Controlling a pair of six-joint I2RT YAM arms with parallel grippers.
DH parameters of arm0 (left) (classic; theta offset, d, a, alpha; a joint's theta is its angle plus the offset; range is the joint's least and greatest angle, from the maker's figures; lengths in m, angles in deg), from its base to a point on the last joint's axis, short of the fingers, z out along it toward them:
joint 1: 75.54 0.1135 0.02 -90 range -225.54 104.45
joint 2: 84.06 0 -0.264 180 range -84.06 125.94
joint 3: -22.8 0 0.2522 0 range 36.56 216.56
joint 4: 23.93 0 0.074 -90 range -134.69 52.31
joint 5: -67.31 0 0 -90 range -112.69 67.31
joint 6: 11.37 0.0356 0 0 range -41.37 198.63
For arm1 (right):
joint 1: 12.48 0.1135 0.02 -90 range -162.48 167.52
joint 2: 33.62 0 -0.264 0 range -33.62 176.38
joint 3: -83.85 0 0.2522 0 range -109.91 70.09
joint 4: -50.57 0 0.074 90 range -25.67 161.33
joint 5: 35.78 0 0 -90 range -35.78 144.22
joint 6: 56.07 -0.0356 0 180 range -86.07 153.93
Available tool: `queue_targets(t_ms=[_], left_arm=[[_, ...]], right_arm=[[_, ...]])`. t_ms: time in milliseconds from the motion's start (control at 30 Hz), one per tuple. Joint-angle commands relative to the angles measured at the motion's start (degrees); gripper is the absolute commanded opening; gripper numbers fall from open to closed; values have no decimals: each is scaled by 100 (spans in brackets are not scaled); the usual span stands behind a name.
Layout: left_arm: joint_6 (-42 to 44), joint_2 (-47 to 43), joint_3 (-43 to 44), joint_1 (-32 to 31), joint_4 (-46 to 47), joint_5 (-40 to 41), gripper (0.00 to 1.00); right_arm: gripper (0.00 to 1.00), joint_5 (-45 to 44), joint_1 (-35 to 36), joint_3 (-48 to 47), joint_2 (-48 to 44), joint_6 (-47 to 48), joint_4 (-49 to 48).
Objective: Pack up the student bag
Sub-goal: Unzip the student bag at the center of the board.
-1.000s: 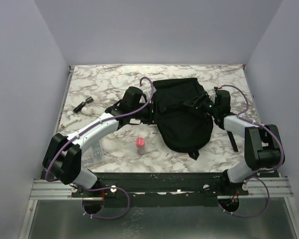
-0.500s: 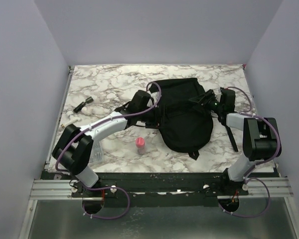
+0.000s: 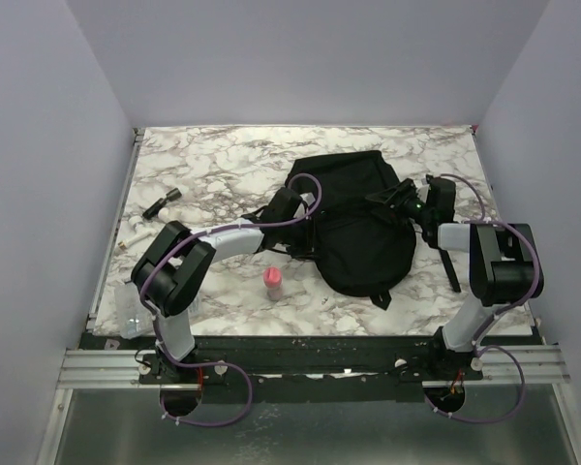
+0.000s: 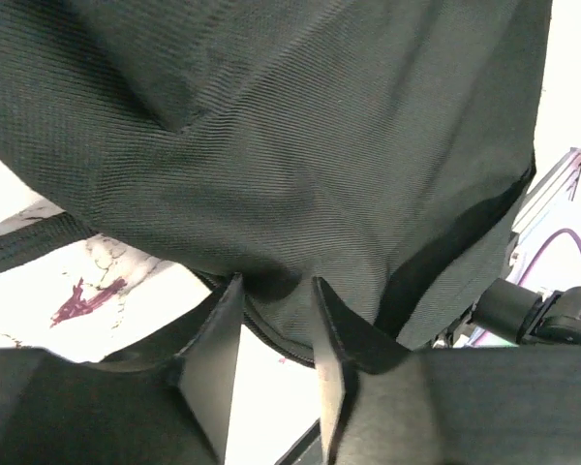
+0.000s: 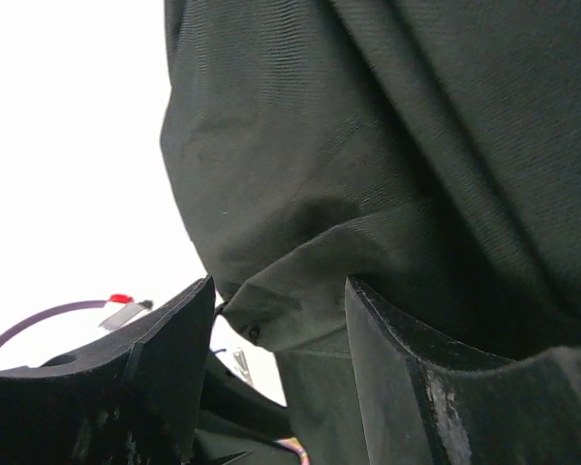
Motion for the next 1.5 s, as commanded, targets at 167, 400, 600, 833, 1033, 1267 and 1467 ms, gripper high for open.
queue_targets(t_ms=[167, 400, 600, 833, 1033, 1267, 1467], left_arm=[[32, 184, -145, -44, 245, 117, 29], [-9, 159, -134, -57, 274, 30, 29], [-9, 129, -171, -53, 312, 3, 29], [-18, 109, -180, -50, 331, -50, 30], [-14, 155, -145, -50, 347, -100, 30], [142, -56, -419, -79, 338, 196, 30], [735, -683, -324, -103, 280, -130, 55]], right_arm=[[61, -30, 51, -556, -411, -202, 417], [56, -520, 398, -1023, 116, -174, 1487], [55, -1297, 538, -1129, 230, -10, 2571], [56, -1529, 627, -1317, 285, 149, 3321], [58, -1615, 570, -1557, 612, 84, 2740], [60, -1572, 229, -1299, 516, -533, 1181], [59, -1193, 236, -1337, 862, -747, 1069]])
